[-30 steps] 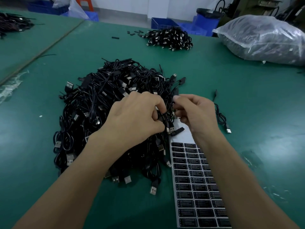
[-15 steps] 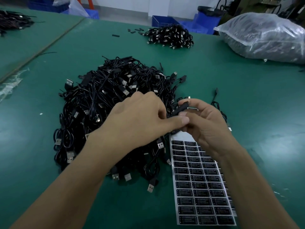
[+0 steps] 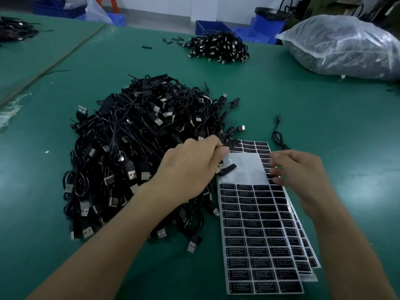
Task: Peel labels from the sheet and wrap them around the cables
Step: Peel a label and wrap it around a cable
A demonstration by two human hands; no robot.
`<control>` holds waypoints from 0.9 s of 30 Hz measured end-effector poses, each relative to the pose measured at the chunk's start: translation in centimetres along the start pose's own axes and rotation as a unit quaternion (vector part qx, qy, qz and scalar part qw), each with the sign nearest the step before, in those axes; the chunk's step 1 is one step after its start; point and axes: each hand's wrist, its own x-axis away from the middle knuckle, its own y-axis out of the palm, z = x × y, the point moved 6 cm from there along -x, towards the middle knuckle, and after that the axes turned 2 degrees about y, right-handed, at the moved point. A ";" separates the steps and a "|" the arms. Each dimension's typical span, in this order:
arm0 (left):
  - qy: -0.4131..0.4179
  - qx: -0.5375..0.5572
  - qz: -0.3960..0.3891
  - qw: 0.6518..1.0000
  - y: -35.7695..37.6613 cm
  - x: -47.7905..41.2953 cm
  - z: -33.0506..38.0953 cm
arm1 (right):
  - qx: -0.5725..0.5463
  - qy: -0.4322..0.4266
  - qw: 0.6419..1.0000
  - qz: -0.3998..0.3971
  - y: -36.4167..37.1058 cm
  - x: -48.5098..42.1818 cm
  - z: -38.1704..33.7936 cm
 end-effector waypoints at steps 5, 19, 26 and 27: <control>0.034 -0.074 -0.006 0.997 1.6 -0.1 -0.4 | 0.008 0.051 0.999 -0.017 -0.4 0.1 0.3; 0.035 -0.069 0.062 0.995 2.2 0.0 -0.7 | -0.027 0.102 0.973 -0.206 3.1 1.6 0.6; 0.064 -0.050 0.036 0.996 2.8 0.0 -0.7 | 0.019 0.035 0.985 -0.169 4.4 1.5 0.6; 0.064 -0.044 0.029 0.997 2.9 0.0 -0.8 | 0.008 0.038 0.985 -0.169 4.4 1.5 0.7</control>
